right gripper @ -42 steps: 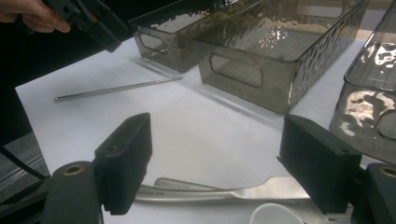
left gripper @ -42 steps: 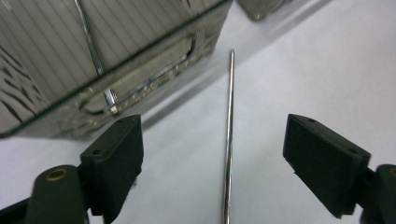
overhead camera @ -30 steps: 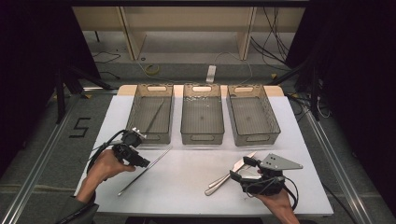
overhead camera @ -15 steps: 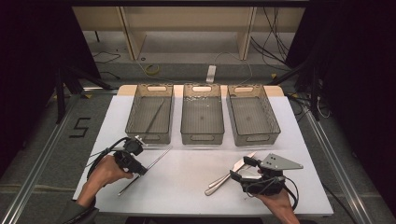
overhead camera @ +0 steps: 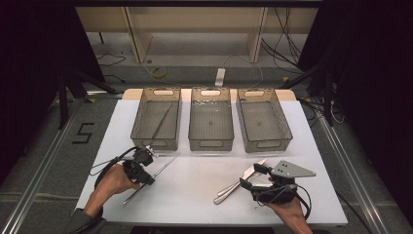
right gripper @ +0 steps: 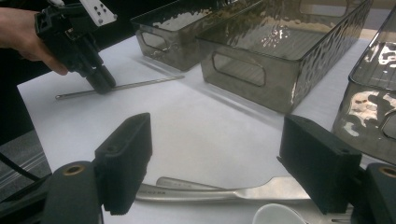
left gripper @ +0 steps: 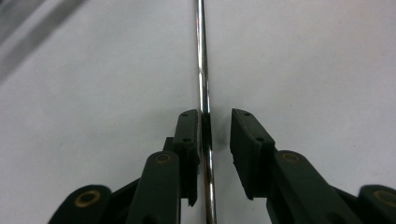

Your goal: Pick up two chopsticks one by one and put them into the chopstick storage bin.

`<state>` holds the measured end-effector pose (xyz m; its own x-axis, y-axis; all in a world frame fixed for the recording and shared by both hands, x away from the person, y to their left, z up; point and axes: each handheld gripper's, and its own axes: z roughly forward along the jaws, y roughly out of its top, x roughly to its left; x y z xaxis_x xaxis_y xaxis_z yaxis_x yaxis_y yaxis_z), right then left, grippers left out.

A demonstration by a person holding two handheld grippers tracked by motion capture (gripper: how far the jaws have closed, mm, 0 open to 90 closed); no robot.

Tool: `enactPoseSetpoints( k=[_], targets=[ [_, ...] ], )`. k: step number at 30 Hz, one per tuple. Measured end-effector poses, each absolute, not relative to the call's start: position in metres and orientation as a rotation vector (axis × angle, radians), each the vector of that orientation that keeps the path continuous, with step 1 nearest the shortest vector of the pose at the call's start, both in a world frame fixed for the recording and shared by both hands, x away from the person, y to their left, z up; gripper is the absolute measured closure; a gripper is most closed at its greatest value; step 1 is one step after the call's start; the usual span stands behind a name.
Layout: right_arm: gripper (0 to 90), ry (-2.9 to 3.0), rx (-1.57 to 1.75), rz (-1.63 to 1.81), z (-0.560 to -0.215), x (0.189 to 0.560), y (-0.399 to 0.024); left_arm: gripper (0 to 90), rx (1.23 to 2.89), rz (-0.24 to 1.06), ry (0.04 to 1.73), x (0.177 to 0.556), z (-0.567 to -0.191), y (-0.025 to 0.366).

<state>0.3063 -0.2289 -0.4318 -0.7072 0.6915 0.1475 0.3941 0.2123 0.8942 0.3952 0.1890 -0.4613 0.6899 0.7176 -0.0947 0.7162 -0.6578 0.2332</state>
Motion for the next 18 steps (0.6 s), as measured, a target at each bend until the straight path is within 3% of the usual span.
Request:
enactPoseSetpoints(
  k=[9, 18],
  targets=[
    [26.3, 2.207, 1.022, 1.49, -0.4318, 0.3061, -0.2287, 80.2, 2.652, 0.04, 1.153, 0.396, -0.4625, 0.1889],
    [26.3, 2.207, 1.023, 1.488, -0.4319, 0.3063, -0.2287, 82.5, 2.673, 0.067, 1.136, 0.3953, -0.4626, 0.1866]
  ],
)
